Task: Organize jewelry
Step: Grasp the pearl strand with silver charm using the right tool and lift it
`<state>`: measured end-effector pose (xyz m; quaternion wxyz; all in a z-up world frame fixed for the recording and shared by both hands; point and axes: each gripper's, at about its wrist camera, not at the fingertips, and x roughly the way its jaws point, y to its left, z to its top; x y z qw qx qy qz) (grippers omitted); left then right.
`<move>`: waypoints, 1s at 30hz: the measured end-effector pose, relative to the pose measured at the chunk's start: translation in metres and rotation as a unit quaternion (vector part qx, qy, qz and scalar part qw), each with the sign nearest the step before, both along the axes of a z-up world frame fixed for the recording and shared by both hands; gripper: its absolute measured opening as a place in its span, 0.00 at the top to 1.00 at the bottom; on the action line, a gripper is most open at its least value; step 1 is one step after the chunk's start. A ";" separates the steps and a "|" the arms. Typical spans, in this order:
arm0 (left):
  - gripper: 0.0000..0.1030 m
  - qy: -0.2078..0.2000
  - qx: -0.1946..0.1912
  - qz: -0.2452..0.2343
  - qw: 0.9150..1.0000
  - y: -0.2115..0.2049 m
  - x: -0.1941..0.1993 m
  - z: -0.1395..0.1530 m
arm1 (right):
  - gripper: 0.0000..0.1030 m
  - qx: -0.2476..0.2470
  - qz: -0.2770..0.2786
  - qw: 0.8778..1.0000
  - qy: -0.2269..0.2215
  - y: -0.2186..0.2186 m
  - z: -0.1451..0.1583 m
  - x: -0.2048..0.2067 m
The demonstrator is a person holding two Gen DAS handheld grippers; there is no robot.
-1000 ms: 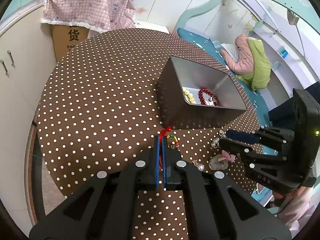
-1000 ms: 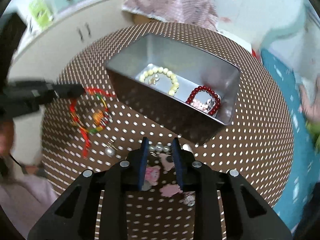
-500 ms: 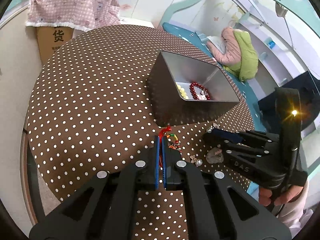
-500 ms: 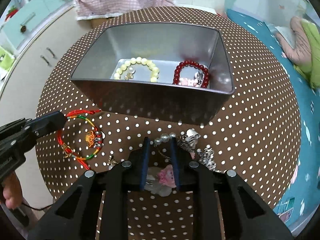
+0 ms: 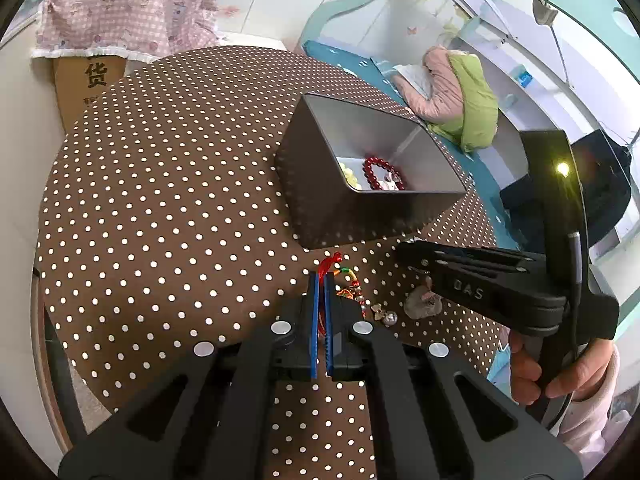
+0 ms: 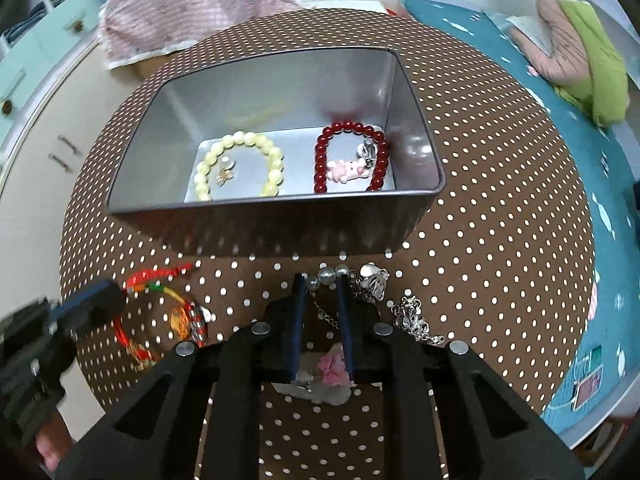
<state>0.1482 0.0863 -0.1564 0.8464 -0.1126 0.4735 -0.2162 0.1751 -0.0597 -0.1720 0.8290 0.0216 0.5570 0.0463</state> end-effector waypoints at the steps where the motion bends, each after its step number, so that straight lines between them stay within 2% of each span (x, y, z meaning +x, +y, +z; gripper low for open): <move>1: 0.98 0.000 0.000 -0.002 1.000 -0.001 -0.001 0.000 | 0.75 0.003 -0.004 1.000 0.002 0.002 0.000 0.001; 4: 0.98 0.000 -0.001 -0.009 1.000 -0.001 0.000 -0.002 | 0.65 -0.003 -0.010 1.000 -0.006 0.007 -0.001 0.002; 7: 0.98 0.003 -0.004 -0.014 1.000 0.001 0.002 -0.006 | 0.62 -0.020 -0.010 1.000 -0.014 0.014 -0.001 0.002; 9: 0.98 0.006 -0.007 -0.015 1.000 0.002 0.005 -0.008 | 0.65 -0.035 -0.005 0.999 -0.026 0.017 -0.001 0.000; 11: 0.98 0.010 -0.009 -0.015 1.000 0.005 0.008 -0.011 | 0.74 -0.037 -0.016 0.999 -0.030 0.013 0.000 0.000; 12: 0.98 0.011 -0.010 -0.015 1.000 0.006 0.009 -0.013 | 0.86 -0.039 -0.022 0.998 -0.032 0.010 0.000 0.001; 15: 0.98 0.013 -0.012 -0.017 1.000 0.008 0.011 -0.016 | 0.96 -0.037 -0.015 0.998 -0.040 0.005 0.000 -0.001; 21: 0.98 0.011 -0.013 -0.017 1.000 0.007 0.010 -0.016 | 0.96 0.014 -0.002 0.999 -0.038 -0.005 0.002 -0.010; 22: 0.98 0.011 -0.013 -0.017 1.000 0.006 0.009 -0.016 | 0.99 0.021 -0.001 0.999 -0.039 -0.008 0.003 -0.011; 26: 0.98 0.007 -0.009 -0.014 1.000 0.002 0.007 -0.012 | 0.99 0.050 -0.003 0.997 -0.051 -0.019 0.015 -0.019; 30: 0.98 -0.004 -0.006 -0.008 1.000 -0.001 0.003 -0.004 | 0.99 0.054 -0.005 0.996 -0.070 -0.029 0.029 -0.024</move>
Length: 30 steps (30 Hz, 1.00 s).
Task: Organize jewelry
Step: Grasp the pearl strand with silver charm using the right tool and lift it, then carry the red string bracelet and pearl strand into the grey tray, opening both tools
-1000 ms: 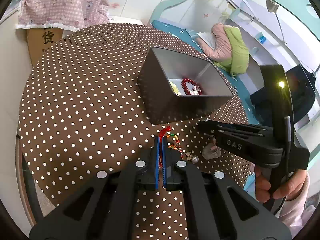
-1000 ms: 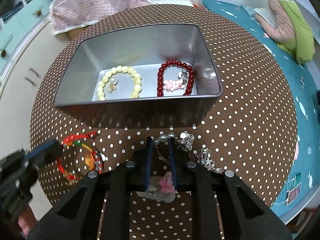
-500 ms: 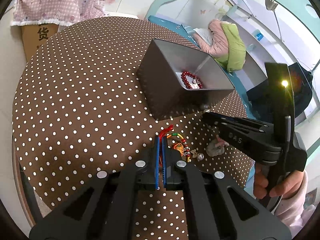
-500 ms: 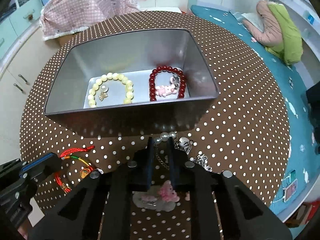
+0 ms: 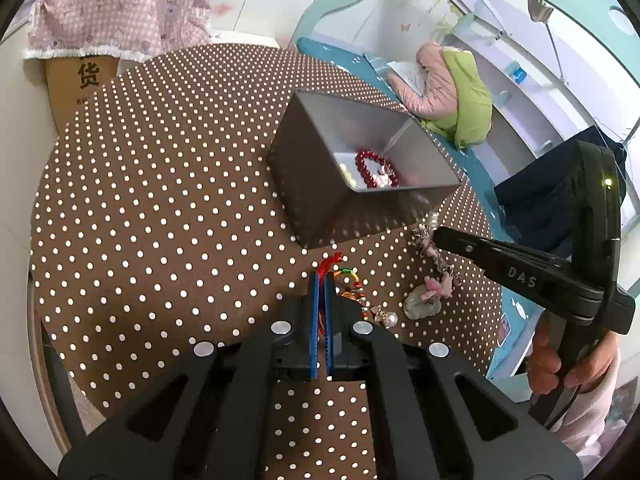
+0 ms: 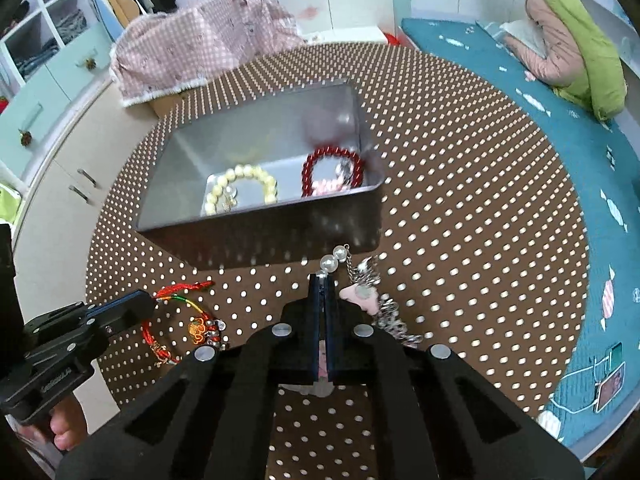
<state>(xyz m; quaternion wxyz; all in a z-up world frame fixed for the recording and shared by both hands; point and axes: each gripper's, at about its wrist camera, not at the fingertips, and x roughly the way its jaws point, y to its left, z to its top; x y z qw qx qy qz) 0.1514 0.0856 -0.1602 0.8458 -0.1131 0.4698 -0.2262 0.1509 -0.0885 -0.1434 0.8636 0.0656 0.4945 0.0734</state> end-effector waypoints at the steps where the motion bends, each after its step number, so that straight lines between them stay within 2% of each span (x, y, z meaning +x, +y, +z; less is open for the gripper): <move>1: 0.98 -0.002 0.000 0.001 1.000 0.000 -0.003 0.001 | 0.99 0.006 0.005 1.000 -0.004 -0.002 0.004 -0.002; 14: 0.98 -0.053 0.017 0.011 0.998 -0.012 -0.015 0.046 | 0.99 0.058 0.031 0.995 -0.076 -0.025 0.054 -0.013; 20: 0.98 -0.089 0.026 0.022 0.995 -0.021 -0.018 0.077 | 0.99 0.077 0.055 0.988 -0.119 -0.037 0.081 -0.016; 30: 0.98 -0.129 0.036 0.036 0.990 -0.041 -0.016 0.114 | 0.99 0.098 0.093 0.977 -0.165 -0.046 0.107 -0.015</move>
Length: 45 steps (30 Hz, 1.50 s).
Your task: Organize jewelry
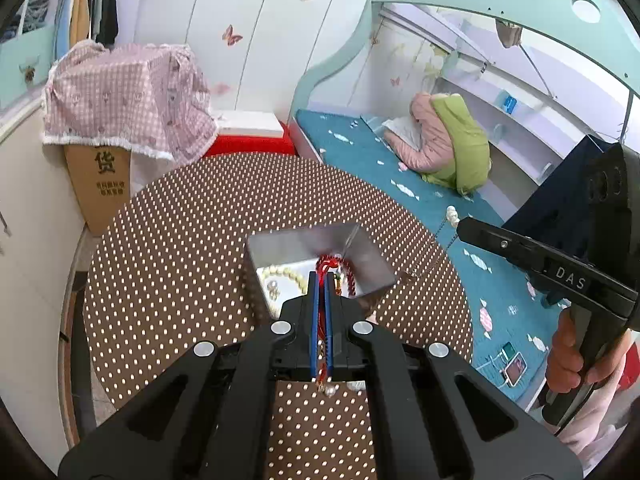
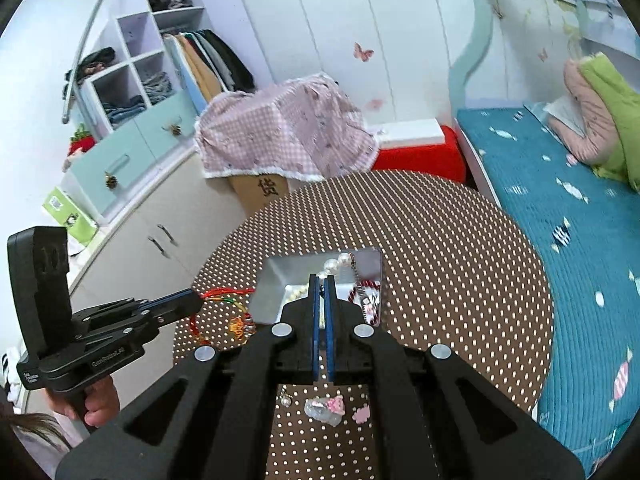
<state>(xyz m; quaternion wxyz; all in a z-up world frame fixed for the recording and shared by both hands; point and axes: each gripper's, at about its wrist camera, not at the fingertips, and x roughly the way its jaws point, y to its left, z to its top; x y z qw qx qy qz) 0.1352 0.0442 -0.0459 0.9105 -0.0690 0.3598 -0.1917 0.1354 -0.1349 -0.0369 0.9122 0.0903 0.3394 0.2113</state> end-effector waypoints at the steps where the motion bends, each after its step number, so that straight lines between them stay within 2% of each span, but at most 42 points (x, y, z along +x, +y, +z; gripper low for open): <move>1: 0.98 -0.005 0.002 0.001 1.000 -0.003 0.001 0.004 | 0.99 0.002 0.004 1.000 -0.007 -0.001 0.004 0.001; 7: 0.98 -0.016 0.010 0.001 1.000 -0.016 0.009 0.015 | 0.99 0.012 0.028 0.999 -0.022 -0.002 0.011 0.011; 13: 0.98 -0.012 0.015 0.017 1.000 -0.019 0.027 0.012 | 0.99 0.017 0.051 0.999 0.004 0.006 -0.005 0.031; 18: 0.98 0.006 0.005 0.033 0.999 -0.015 0.048 -0.001 | 0.98 0.017 0.068 0.997 0.031 0.012 -0.021 0.042; 19: 0.97 0.006 0.005 0.037 0.999 -0.014 0.051 -0.004 | 0.96 0.014 0.069 0.997 0.036 0.013 -0.025 0.045; 22: 0.82 0.021 0.014 0.051 0.998 -0.011 0.061 -0.011 | 0.95 0.001 0.065 0.997 0.040 0.012 -0.028 0.046; 23: 0.82 0.026 0.016 0.051 0.998 -0.010 0.063 -0.015 | 0.95 0.000 0.064 0.997 0.041 0.011 -0.029 0.046; 26: 0.82 0.035 0.018 0.053 0.998 -0.008 0.065 -0.021 | 0.88 -0.005 0.052 0.998 0.046 0.006 -0.032 0.047; 28: 0.82 0.040 0.020 0.052 0.998 -0.009 0.065 -0.025 | 0.79 -0.006 0.044 0.998 0.050 0.003 -0.035 0.049; 32: 0.82 0.045 0.026 0.049 0.997 -0.011 0.063 -0.031 | 0.70 -0.009 0.037 0.998 0.054 -0.001 -0.038 0.048; 34: 0.82 0.046 0.026 0.048 0.997 -0.011 0.062 -0.031 | 0.59 -0.014 0.032 0.998 0.053 -0.003 -0.039 0.046; 37: 0.82 0.047 0.033 0.046 0.997 -0.012 0.055 -0.033 | 0.57 -0.018 0.029 0.998 0.052 -0.004 -0.041 0.042; 39: 0.78 0.049 0.038 0.041 0.997 -0.013 0.048 -0.036 | 0.52 -0.022 0.027 0.998 0.052 -0.005 -0.043 0.039; 41: 0.66 0.050 0.045 0.033 0.997 -0.015 0.037 -0.040 | 0.46 -0.033 0.019 0.998 0.053 -0.006 -0.046 0.036; 43: 0.66 0.056 0.052 0.027 0.997 -0.016 0.029 -0.047 | 0.38 -0.044 0.011 0.997 0.057 -0.009 -0.053 0.030; 45: 0.66 0.067 0.055 0.021 0.996 -0.017 0.020 -0.056 | 0.36 -0.046 0.008 0.997 0.066 -0.012 -0.060 0.025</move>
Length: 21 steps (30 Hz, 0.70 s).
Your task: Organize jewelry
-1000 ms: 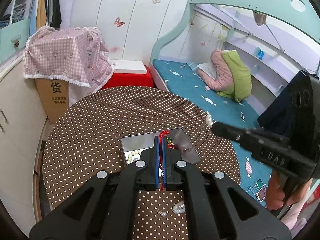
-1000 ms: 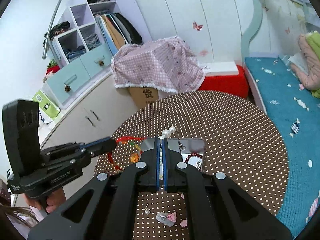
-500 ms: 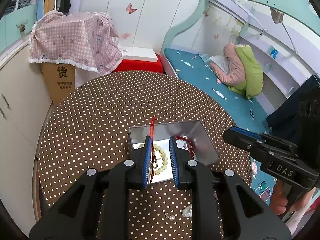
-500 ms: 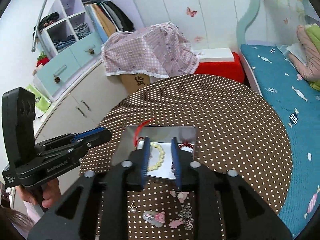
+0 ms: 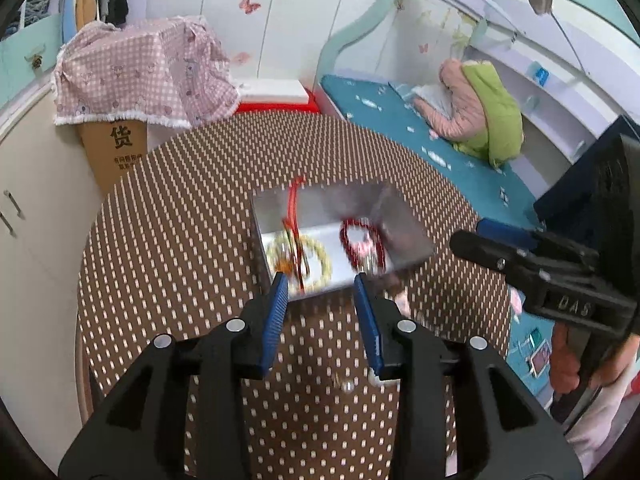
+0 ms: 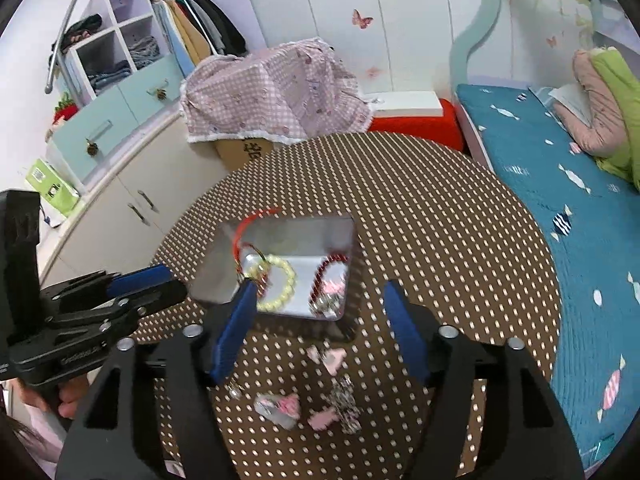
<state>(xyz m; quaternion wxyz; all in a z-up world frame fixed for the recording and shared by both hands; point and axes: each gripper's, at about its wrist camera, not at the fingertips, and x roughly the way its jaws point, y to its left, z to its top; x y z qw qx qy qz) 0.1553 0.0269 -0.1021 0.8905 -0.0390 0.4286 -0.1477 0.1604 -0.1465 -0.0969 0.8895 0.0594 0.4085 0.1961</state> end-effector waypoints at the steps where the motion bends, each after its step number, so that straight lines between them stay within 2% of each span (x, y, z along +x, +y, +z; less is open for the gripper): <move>1: 0.66 0.005 0.000 -0.002 1.000 0.000 -0.003 -0.004 | 0.34 -0.004 -0.003 1.000 0.006 -0.002 -0.005 -0.002; 4: 0.66 0.029 0.004 -0.011 1.000 -0.005 -0.014 -0.019 | 0.28 -0.021 -0.013 0.999 0.020 -0.004 -0.019 -0.010; 12: 0.67 0.060 0.018 -0.046 0.997 -0.023 -0.036 -0.060 | 0.27 -0.030 -0.013 0.998 0.053 -0.007 -0.052 -0.028; 21: 0.81 0.067 0.025 -0.058 0.996 -0.038 -0.036 -0.075 | 0.27 -0.032 -0.006 0.998 0.061 0.000 -0.059 -0.032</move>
